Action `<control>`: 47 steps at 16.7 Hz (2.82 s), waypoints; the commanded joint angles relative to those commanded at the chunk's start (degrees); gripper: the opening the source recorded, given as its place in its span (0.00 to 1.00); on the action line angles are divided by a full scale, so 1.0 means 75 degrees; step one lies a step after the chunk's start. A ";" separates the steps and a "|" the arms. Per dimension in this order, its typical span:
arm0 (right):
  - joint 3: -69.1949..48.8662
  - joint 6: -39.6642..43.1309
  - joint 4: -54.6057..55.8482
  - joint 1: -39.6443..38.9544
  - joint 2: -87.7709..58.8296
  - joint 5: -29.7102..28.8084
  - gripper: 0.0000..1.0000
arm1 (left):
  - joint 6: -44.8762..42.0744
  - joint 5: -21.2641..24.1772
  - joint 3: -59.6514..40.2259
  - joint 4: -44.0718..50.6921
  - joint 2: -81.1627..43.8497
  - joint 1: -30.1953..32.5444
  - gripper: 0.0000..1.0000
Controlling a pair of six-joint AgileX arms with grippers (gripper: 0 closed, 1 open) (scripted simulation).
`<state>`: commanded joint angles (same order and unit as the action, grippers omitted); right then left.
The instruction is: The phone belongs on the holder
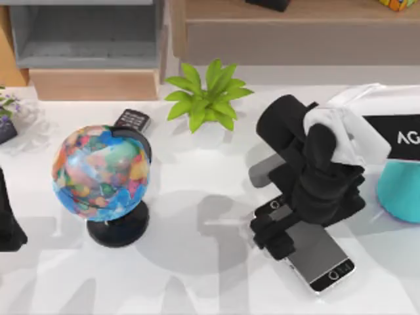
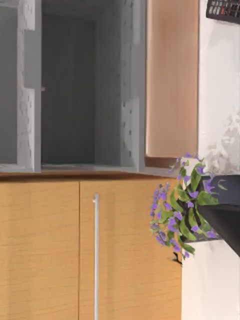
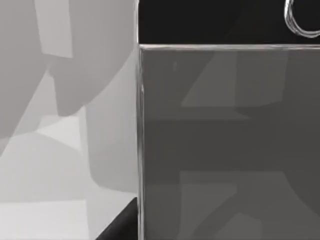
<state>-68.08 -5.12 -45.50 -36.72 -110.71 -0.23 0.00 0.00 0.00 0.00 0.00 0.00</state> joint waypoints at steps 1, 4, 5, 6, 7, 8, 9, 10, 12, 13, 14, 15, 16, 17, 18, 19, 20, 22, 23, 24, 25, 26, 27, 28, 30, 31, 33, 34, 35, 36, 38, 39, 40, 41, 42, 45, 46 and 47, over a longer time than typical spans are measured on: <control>-0.0046 0.0001 -0.0129 0.0001 0.0046 0.0000 0.00 | 0.0000 0.0000 0.0000 0.0000 0.0000 0.0000 1.00; -0.0120 0.0001 -0.0252 0.0005 0.0129 0.0001 0.00 | 0.0000 0.0000 0.0000 0.0000 0.0000 0.0000 1.00; -0.0120 0.0001 -0.0252 0.0005 0.0129 0.0001 0.00 | 0.0000 0.0000 0.0000 0.0000 0.0000 0.0000 1.00; -0.0099 -0.0011 -0.0233 0.0003 0.0095 0.0004 0.00 | 0.0000 0.0000 0.0000 0.0000 0.0000 0.0000 1.00; -0.0099 -0.0011 -0.0233 0.0003 0.0095 0.0004 0.00 | 0.0000 0.0000 0.0000 0.0000 0.0000 0.0000 1.00; -0.0155 -0.0004 -0.0202 0.0017 0.0160 0.0028 0.00 | 0.0000 0.0000 0.0000 0.0000 0.0000 0.0000 1.00; -0.0245 0.0010 -0.0137 0.0048 0.0289 0.0075 0.00 | 0.0000 0.0000 0.0000 0.0000 0.0000 0.0000 1.00; -0.0337 0.0031 -0.0031 0.0099 0.0484 0.0149 0.00 | 0.0000 0.0000 0.0000 0.0000 0.0000 0.0000 1.00; -0.0474 0.0089 0.0305 0.0285 0.1010 0.0372 0.00 | 0.0000 0.0000 0.0000 0.0000 0.0000 0.0000 1.00; -0.0517 0.0124 0.0513 0.0410 0.1315 0.0506 0.00 | 0.0000 0.0000 0.0000 0.0000 0.0000 0.0000 1.00; -0.0535 0.0164 0.0748 0.0565 0.1647 0.0656 0.00 | 0.0000 0.0000 0.0000 0.0000 0.0000 0.0000 1.00; -0.0525 0.0211 0.1003 0.0751 0.2000 0.0819 0.00 | 0.0000 0.0000 0.0000 0.0000 0.0000 0.0000 1.00; -0.0492 0.0262 0.1271 0.0959 0.2364 0.0990 0.00 | 0.0000 0.0000 0.0000 0.0000 0.0000 0.0000 1.00; -0.0438 0.0318 0.1548 0.1189 0.2736 0.1169 0.00 | 0.0000 0.0000 0.0000 0.0000 0.0000 0.0000 1.00; -0.0356 0.0380 0.1834 0.1447 0.3113 0.1355 0.00 | 0.0000 0.0000 0.0000 0.0000 0.0000 0.0000 1.00; -0.0251 0.0449 0.2124 0.1727 0.3486 0.1545 0.00 | 0.0000 0.0000 0.0000 0.0000 0.0000 0.0000 1.00; -0.0128 0.0523 0.2414 0.2023 0.3852 0.1736 0.00 | 0.0000 0.0000 0.0000 0.0000 0.0000 0.0000 1.00; 0.0176 0.0691 0.2977 0.2662 0.4546 0.2115 0.00 | 0.0000 0.0000 0.0000 0.0000 0.0000 0.0000 1.00; 0.0356 0.0786 0.3244 0.3002 0.4864 0.2298 0.00 | 0.0000 0.0000 0.0000 0.0000 0.0000 0.0000 1.00; 0.0550 0.0887 0.3500 0.3353 0.5163 0.2477 0.00 | 0.0000 0.0000 0.0000 0.0000 0.0000 0.0000 1.00; 0.0755 0.0996 0.3745 0.3717 0.5440 0.2650 0.00 | 0.0000 0.0000 0.0000 0.0000 0.0000 0.0000 1.00; 0.0971 0.1115 0.3974 0.4099 0.5680 0.2813 0.00 | 0.0000 0.0000 0.0000 0.0000 0.0000 0.0000 1.00; 0.1190 0.1239 0.4191 0.4488 0.5897 0.2968 0.00 | 0.0000 0.0000 0.0000 0.0000 0.0000 0.0000 1.00; 0.1412 0.1367 0.4395 0.4882 0.6093 0.3112 0.00 | 0.0000 0.0000 0.0000 0.0000 0.0000 0.0000 1.00; 0.1863 0.1630 0.4761 0.5675 0.6425 0.3358 0.00 | 0.0000 0.0000 0.0000 0.0000 0.0000 0.0000 1.00; 0.2094 0.1762 0.4924 0.6069 0.6567 0.3463 0.00 | 0.0000 0.0000 0.0000 0.0000 0.0000 0.0000 1.00; 0.2575 0.2021 0.5207 0.6841 0.6798 0.3643 0.00 | 0.0000 0.0000 0.0000 0.0000 0.0000 0.0000 1.00; 0.2824 0.2143 0.5321 0.7206 0.6873 0.3715 0.00 | 0.0000 0.0000 0.0000 0.0000 0.0000 0.0000 1.00; 0.3075 0.2258 0.5419 0.7552 0.6924 0.3779 0.00 | 0.0000 0.0000 0.0000 0.0000 0.0000 0.0000 1.00; 0.3327 0.2367 0.5502 0.7877 0.6954 0.3835 0.00 | 0.0000 0.0000 0.0000 0.0000 0.0000 0.0000 1.00; 0.3803 0.2554 0.5613 0.8443 0.6952 0.3917 0.00 | 0.0000 0.0000 0.0000 0.0000 0.0000 0.0000 1.00; 0.4020 0.2635 0.5651 0.8692 0.6937 0.3948 0.00 | 0.0000 0.0000 0.0000 0.0000 0.0000 0.0000 1.00; 0.4222 0.2708 0.5679 0.8920 0.6917 0.3974 0.00 | 0.0000 0.0000 0.0000 0.0000 0.0000 0.0000 1.00; 0.4392 0.2767 0.5695 0.9109 0.6895 0.3992 0.00 | 0.0000 0.0000 0.0000 0.0000 0.0000 0.0000 1.00; 0.4538 0.2817 0.5706 0.9269 0.6874 0.4005 0.00 | 0.0000 0.0000 0.0000 0.0000 0.0000 0.0000 1.00; 0.4796 0.2900 0.5713 0.9542 0.6831 0.4023 0.00 | 0.0000 0.0000 0.0000 0.0000 0.0000 0.0000 1.00; 0.4815 0.2905 0.5713 0.9560 0.6828 0.4024 0.00 | 0.0000 0.0000 0.0000 0.0000 0.0000 0.0000 1.00; 0.4815 0.2905 0.5713 0.9560 0.6828 0.4024 0.00 | 0.0000 0.0000 0.0000 0.0000 0.0000 0.0000 1.00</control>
<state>-31.96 16.67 -2.65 34.98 -59.50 29.95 0.00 0.00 0.00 0.00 0.00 0.00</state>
